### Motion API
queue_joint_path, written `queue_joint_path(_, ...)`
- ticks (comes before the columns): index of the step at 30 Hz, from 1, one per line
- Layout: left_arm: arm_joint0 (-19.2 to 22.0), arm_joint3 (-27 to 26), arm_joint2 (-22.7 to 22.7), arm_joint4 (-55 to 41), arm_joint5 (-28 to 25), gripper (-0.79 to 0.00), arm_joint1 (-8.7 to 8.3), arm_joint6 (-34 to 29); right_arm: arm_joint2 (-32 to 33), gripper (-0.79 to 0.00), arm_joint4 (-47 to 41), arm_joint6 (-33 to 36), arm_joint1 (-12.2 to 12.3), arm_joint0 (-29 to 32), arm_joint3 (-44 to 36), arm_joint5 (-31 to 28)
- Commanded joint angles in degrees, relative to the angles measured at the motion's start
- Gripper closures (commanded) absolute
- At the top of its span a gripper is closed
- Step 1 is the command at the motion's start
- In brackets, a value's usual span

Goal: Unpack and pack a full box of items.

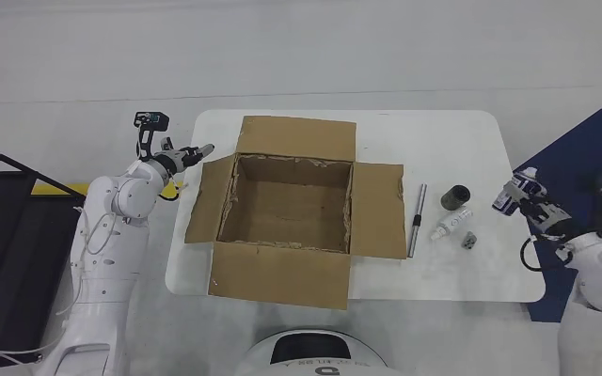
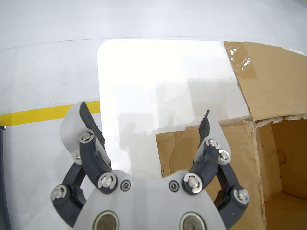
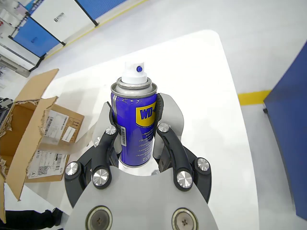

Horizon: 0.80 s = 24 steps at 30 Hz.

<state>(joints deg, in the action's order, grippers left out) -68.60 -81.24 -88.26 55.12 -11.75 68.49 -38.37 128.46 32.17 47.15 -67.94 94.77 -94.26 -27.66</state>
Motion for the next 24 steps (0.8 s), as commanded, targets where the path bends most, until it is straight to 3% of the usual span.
queue_joint_path(1,0.00,0.00,0.00,0.00,0.00,-0.785,0.00,0.00,0.14,0.000,2.50,4.48,0.73,-1.47,1.34,1.40)
queue_joint_path(6,0.00,0.00,0.00,0.00,0.00,-0.785,0.00,0.00,-3.50,0.000,10.14,8.86,1.97,-4.73,5.13,1.80)
queue_joint_path(24,0.00,0.00,0.00,0.00,0.00,-0.785,0.00,0.00,-9.74,0.000,14.84,14.21,5.09,-17.06,22.50,5.39)
